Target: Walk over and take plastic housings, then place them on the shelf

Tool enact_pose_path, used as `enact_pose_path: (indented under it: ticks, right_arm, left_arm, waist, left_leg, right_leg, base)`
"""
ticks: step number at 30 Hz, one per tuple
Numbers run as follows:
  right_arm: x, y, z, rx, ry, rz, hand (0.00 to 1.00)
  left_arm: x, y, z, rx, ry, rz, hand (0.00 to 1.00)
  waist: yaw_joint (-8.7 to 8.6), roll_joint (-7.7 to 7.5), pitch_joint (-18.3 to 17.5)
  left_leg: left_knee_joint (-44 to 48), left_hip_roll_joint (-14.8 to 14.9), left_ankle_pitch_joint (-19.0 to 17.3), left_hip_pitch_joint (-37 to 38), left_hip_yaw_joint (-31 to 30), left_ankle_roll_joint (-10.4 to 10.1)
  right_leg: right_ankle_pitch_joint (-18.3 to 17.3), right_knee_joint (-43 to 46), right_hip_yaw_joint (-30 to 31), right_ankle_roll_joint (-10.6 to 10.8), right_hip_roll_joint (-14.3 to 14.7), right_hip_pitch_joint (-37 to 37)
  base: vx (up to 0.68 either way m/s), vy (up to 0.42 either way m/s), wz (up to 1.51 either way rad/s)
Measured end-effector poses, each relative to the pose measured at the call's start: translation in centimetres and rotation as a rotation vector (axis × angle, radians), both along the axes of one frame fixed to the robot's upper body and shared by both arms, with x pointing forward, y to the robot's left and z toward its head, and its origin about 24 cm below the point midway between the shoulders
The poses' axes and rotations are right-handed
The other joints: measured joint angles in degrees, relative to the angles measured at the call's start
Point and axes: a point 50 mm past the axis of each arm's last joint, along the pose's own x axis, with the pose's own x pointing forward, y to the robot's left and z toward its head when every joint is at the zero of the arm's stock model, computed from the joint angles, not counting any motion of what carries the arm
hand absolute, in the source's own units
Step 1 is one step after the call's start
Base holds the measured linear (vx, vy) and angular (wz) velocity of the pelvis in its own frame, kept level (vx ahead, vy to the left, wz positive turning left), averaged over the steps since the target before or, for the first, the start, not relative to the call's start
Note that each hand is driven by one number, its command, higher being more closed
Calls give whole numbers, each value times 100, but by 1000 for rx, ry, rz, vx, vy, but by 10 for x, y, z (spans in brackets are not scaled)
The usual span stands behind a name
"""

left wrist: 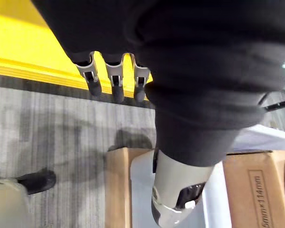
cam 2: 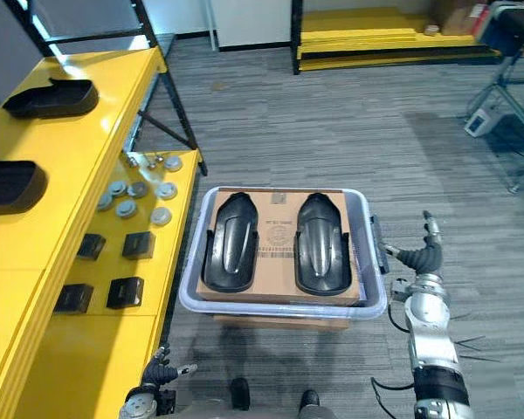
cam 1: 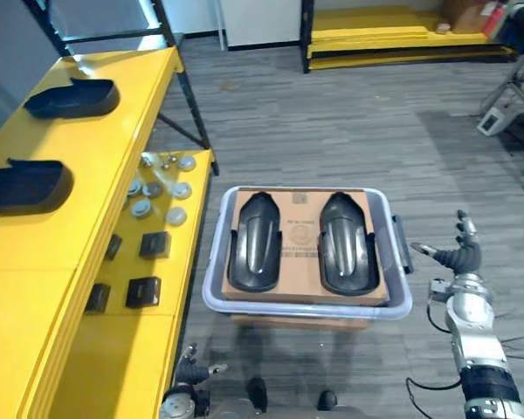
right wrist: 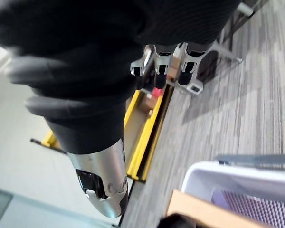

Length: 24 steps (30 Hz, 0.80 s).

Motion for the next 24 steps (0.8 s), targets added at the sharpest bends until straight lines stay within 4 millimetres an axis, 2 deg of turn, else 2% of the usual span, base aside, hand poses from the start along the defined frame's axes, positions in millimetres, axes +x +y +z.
enact_pose_path:
  ticks: [3, 5, 11, 12, 15, 24]
  right_arm:
    - [7, -4, -6, -11, 59, -33, 0]
    - [9, -6, -9, -3, 84, -60, 0]
    - [1, -13, -30, 74, 160, -216, 0]
    - [-4, -17, -35, 97, 169, -282, 100]
    - [-4, -21, -36, 133, 158, -376, 100]
    - [10, -19, -27, 226, 111, -390, 100]
  left_arm:
    - [5, 0, 1, 2, -15, 2, 0]
    - [8, -1, 2, 10, -22, 12, 0]
    - [8, -2, 2, 12, -26, 36, 0]
    - [9, -3, 3, 14, -29, 45, 0]
    - [10, -3, 3, 13, -36, 71, 0]
    - [22, -3, 7, -5, -77, 84, 0]
  waist:
    - [158, 113, 189]
    - [148, 205, 284]
    - [209, 307, 511]
    - [252, 312, 515]
    - [249, 314, 610]
    - [258, 316, 819]
  left_leg:
    - [-122, -10, 233, -240, -137, 26]
    - [-156, -20, 291, -380, -287, 6]
    - [-164, -15, 387, -586, -423, -36]
    - [-164, -15, 397, -631, -420, -21]
    - [-161, -20, 478, -711, -425, -29]
    - [-163, -4, 477, -703, -411, -33]
  right_leg:
    - [96, 41, -114, -11, -6, -244]
    - [99, 117, -255, -9, -22, -368]
    - [87, 232, -369, -18, -30, -564]
    - [70, 272, -357, -31, -34, -634]
    - [56, 322, -362, -40, -45, -735]
    - [28, 323, -359, -79, -9, -732]
  base:
    - [-159, 25, 23]
    - [-109, 14, 31]
    - [-49, -2, 12]
    - [0, 0, 0]
    - [31, -21, 0]
    - [17, -14, 0]
